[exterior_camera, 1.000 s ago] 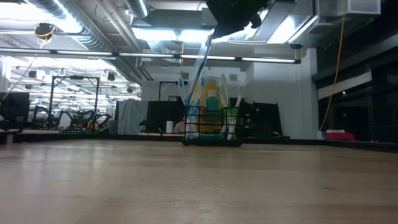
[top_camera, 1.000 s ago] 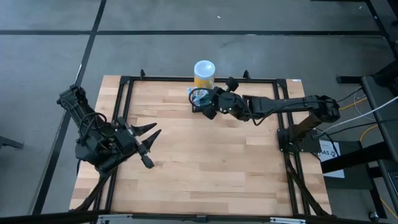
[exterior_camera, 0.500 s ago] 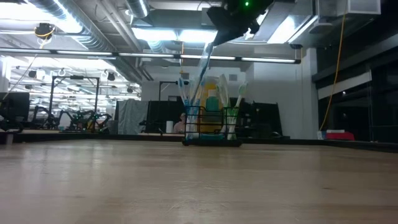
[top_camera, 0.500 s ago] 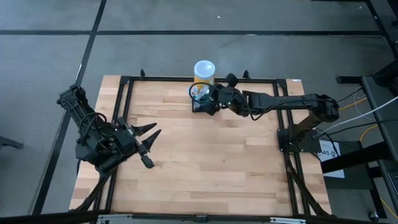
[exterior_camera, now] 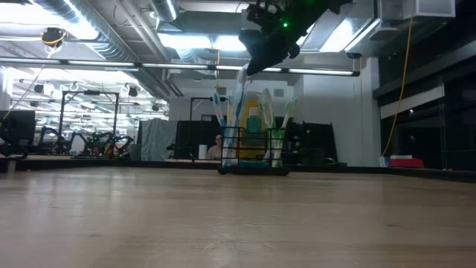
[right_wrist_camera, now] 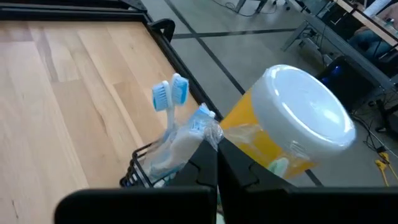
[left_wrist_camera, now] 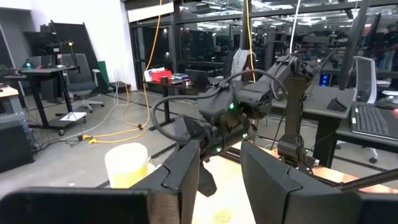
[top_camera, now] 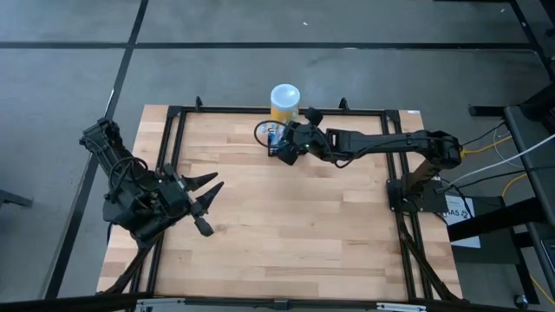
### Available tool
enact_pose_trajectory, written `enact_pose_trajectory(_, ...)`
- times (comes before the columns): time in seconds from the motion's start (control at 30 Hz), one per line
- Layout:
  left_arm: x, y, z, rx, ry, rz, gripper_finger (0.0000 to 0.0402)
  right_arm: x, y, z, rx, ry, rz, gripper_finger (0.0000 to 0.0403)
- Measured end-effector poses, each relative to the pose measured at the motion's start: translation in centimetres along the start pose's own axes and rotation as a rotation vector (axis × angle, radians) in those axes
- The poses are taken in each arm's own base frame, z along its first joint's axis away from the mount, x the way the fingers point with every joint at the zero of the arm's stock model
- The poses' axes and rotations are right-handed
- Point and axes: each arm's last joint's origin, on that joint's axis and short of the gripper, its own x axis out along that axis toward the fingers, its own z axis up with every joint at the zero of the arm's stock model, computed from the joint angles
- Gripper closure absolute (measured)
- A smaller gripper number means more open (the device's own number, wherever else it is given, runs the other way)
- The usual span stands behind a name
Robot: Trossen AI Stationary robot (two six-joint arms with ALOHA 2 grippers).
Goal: Pick & Place toothbrushing station
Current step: Put the blue toothbrush in the wire organizer
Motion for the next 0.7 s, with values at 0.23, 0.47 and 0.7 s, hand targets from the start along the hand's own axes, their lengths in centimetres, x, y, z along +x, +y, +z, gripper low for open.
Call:
enact_pose_trajectory(0.23,0.0,0.0,0.0,-0.001,0.000,0.000,0.0288,1.7,0.7,-0.7,0.002,0.025,0.034,0.0403)
enact_pose_trajectory(0.47,-0.4,0.0,0.1,-0.016,0.001,-0.018,0.0288,3.2,1.0,-0.8,0.066,-0.004,0.066,0.0399)
enact_pose_trajectory(0.7,-0.9,0.0,0.1,-0.010,0.002,-0.036,0.0288,2.8,0.2,0.5,0.128,-0.110,0.067,0.0328)
